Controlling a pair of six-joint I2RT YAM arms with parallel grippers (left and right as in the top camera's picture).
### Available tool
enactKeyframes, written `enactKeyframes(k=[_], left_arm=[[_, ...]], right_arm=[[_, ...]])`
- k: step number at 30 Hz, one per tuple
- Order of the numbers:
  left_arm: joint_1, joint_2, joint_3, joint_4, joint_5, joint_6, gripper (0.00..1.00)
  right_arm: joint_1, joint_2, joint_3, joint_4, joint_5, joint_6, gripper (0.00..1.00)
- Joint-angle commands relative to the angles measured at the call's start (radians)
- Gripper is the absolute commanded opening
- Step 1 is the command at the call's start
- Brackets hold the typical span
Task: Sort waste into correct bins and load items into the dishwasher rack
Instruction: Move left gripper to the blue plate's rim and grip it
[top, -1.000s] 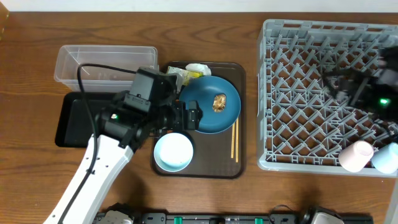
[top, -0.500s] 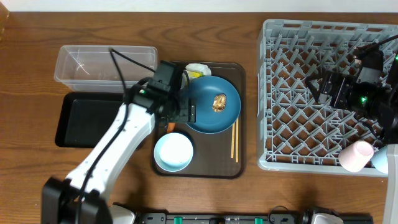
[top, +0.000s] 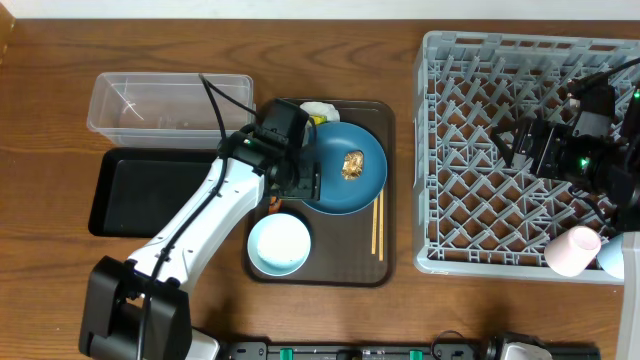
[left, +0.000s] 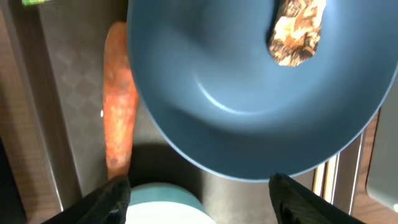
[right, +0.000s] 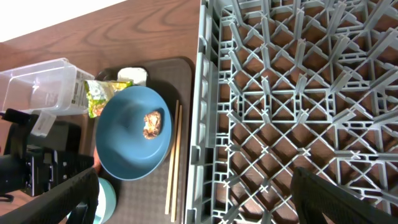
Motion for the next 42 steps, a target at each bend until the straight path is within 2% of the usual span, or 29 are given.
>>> enactKeyframes(k=[1,5,13,17,22,27,29,32,34,39,42], left_arm=[[-0.01,0.009,0.005,0.021,0.005,0.011,0.7],[-0.011,0.071,0.005,0.049,-0.105,0.01,0.63],[-0.011,0.13,0.005,0.172,-0.152,0.015,0.63],[-0.011,0.142,0.005,0.222,-0.161,0.018,0.53],[-0.011,0.182,0.005,0.229,-0.229,0.018,0.52],[-0.011,0.226,0.005,0.237,-0.23,0.018,0.51],[-0.011,0.233,0.005,0.237,-0.217,0.017,0.46],[-0.011,0.232,0.005,0.24,-0.17,0.017,0.32],[-0.01,0.232,0.005,0.247,-0.115,0.017,0.28],[-0.01,0.232,0.005,0.256,-0.077,0.017,0.28],[-0.008,0.232,0.005,0.259,-0.08,0.017,0.33]], right_arm=[[0.007,0.007,0.003,-0.002,0.003,0.01,0.91],[0.007,0.007,0.002,-0.005,0.004,0.01,0.91],[0.007,0.007,0.002,-0.012,0.003,0.01,0.9],[0.007,0.007,0.002,-0.015,0.003,0.009,0.91],[0.007,0.007,0.002,-0.027,0.004,0.009,0.91],[0.007,0.007,0.002,-0.031,0.004,0.009,0.9],[0.007,0.007,0.002,-0.033,0.004,0.009,0.9],[0.007,0.007,0.002,-0.034,0.004,0.009,0.9],[0.007,0.007,0.002,-0.033,0.004,0.009,0.9],[0.007,0.007,0.002,-0.034,0.004,0.009,0.9],[0.007,0.007,0.002,-0.034,0.004,0.009,0.9]])
